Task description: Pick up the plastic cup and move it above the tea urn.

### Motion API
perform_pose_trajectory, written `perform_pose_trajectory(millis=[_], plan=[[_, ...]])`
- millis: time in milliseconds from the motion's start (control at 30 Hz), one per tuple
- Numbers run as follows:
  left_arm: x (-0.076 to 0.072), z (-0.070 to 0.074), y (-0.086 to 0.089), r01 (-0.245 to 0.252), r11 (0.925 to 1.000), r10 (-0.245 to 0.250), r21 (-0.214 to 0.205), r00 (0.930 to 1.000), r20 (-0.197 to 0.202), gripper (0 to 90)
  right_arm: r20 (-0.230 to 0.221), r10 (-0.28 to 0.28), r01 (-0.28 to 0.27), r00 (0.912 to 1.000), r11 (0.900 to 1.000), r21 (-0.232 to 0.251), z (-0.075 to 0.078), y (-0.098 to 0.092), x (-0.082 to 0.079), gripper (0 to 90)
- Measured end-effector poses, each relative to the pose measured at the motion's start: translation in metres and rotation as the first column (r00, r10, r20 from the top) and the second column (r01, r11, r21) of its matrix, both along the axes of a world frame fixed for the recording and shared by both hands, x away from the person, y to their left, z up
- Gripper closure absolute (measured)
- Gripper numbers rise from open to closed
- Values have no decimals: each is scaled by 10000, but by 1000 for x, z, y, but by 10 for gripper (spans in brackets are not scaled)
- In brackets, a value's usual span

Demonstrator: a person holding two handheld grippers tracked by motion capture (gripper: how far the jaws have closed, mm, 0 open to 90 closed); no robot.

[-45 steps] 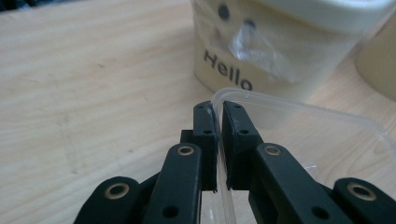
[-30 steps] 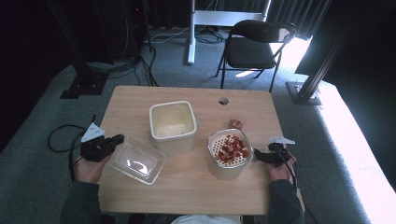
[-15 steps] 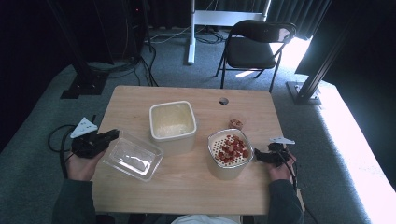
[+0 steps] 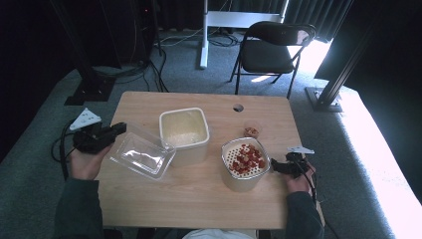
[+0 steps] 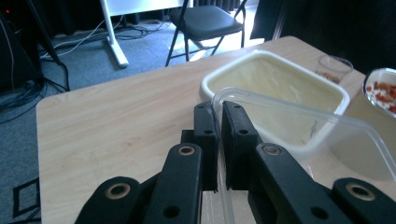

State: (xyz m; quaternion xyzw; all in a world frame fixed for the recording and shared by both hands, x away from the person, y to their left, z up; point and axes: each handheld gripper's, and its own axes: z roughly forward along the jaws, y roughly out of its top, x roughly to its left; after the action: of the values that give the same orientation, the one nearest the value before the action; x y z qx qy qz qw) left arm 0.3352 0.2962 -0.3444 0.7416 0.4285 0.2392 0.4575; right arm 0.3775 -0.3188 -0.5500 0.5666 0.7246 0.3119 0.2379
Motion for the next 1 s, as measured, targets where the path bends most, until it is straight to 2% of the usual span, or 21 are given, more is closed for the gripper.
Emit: perform_pose_trajectory(millis=[167, 267, 400, 467, 633, 800, 1000], plan=[[16, 11, 0, -44, 9986, 44, -535, 10000, 3, 867, 2, 5, -5, 10000, 10000, -8, 0, 0, 0, 125], [24, 16, -1, -25, 9976, 24, -692, 10000, -18, 867, -3, -10, 10, 10000, 10000, 10, 0, 0, 0, 125], [34, 19, -5, -277, 9955, 284, -903, 9996, 62, 867, 1, 1, -1, 10000, 10000, -3, 0, 0, 0, 125], [40, 20, -10, -401, 9949, 409, -926, 9991, 75, 867, 7, -2, 2, 10000, 10000, -1, 0, 0, 0, 125], [53, 21, -25, -694, 9963, 697, -497, 9976, 46, 867, 9, -1, 1, 10000, 10000, 0, 0, 0, 0, 125], [63, 24, -33, -1195, 9921, 1200, -370, 9927, 113, 865, 11, 1, -1, 10000, 10000, -2, 0, 0, 0, 125], [76, 19, -38, -1533, 9863, 1534, -617, 9882, -38, 851, 9, 0, 0, 10000, 10000, 3, 0, 0, 0, 125]])
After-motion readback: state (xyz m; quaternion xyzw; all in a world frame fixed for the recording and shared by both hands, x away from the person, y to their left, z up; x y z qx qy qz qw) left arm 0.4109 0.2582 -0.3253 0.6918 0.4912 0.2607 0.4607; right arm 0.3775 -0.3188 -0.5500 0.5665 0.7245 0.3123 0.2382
